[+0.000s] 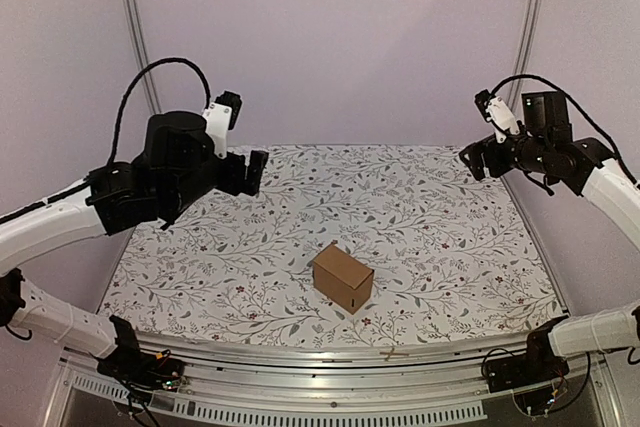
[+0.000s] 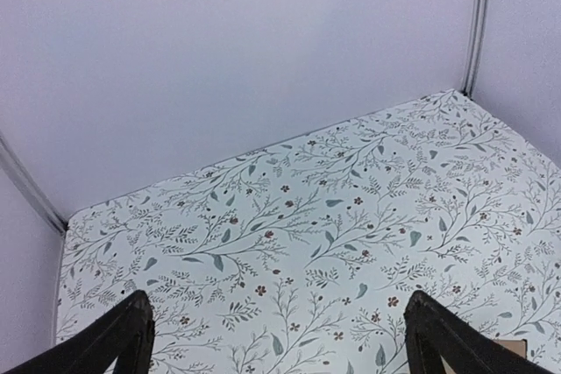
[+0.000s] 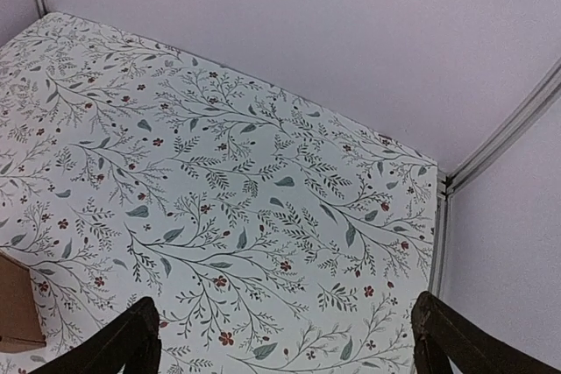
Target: Fold the paper box
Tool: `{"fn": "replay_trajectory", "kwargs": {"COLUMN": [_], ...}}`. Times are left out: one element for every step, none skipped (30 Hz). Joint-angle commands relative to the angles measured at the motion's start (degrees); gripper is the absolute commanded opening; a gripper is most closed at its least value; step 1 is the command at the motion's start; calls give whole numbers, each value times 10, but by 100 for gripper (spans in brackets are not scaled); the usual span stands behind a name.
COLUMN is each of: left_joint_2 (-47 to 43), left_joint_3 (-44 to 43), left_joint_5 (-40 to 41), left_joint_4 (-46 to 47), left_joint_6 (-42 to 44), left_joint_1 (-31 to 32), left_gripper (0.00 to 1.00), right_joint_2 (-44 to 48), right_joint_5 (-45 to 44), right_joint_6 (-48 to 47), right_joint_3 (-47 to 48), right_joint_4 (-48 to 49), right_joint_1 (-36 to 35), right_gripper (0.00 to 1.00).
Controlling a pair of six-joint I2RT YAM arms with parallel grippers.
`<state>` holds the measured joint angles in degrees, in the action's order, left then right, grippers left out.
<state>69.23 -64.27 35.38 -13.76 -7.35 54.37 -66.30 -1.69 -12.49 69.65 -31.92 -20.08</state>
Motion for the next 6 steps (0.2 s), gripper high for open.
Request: {"fn": "replay_trajectory", "kwargs": {"left_joint_2": [-47, -57, -66, -75, -83, -90], "left_joint_3": [37, 52, 67, 81, 99, 111], "left_joint_5": [16, 9, 3, -4, -15, -21], "left_joint_4": [-92, -82, -73, -63, -51, -38], "left_joint_6": [-23, -27, -33, -41, -46, -52], "left_joint_1": [-49, -56, -65, -71, -76, -79], "left_gripper": [99, 99, 99, 99, 99, 99], "right_joint_2": [-2, -1, 1, 0, -3, -5], "right_joint_5": [-83, -77, -70, -69, -70, -72], "right_joint_6": [100, 103, 102, 102, 112, 116], "right_joint_3": [-54, -64, -71, -71, -69, -69], "right_joint_4": [94, 104, 116, 121, 122, 122], "right_joint_1": [8, 8, 8, 8, 8, 8], "right_gripper": [99, 99, 99, 99, 99, 99]}}
